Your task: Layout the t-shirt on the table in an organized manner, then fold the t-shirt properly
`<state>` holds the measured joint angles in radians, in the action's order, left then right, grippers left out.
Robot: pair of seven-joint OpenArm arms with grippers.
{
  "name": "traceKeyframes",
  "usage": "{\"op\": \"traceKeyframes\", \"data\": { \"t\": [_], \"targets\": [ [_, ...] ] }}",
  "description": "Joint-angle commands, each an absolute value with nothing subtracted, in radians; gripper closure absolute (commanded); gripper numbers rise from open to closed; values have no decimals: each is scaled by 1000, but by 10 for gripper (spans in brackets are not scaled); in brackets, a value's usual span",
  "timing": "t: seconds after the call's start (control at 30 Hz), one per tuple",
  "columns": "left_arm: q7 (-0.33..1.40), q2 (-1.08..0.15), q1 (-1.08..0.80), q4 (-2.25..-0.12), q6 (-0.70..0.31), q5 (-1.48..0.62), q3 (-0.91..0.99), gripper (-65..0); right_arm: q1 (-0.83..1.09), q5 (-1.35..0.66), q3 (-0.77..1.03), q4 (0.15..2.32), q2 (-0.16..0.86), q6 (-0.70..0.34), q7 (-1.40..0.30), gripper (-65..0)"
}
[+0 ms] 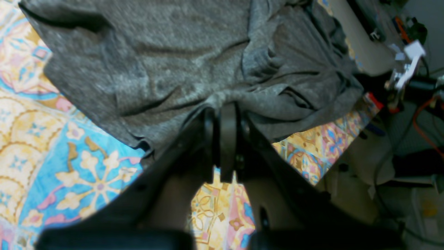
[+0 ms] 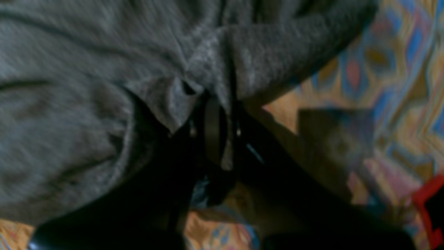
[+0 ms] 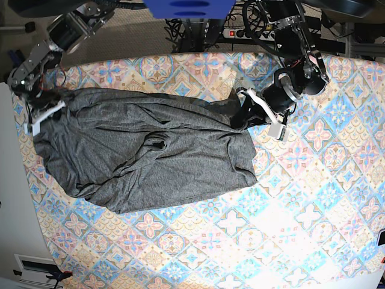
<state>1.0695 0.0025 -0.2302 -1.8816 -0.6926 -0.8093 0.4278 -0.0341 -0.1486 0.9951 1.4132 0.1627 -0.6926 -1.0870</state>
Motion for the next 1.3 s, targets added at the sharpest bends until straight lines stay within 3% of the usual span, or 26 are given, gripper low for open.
{"op": "traceKeyframes", "data": {
  "t": [0.0,0.93,1.27],
  "targets": [
    [1046,1,-234,-1897,-698,-834,429,0,-47,-159,1000,1434,180,-698,-1090,0],
    [1046,-44,-344,-1897,-698,-776,472,0,-263,-159,997,1529,182,-698,-1101,0],
    [1046,-36,-335,-1897,-698,-641,467,0,-263,-159,997,1316,182,-698,-1090,0]
  ]
}}
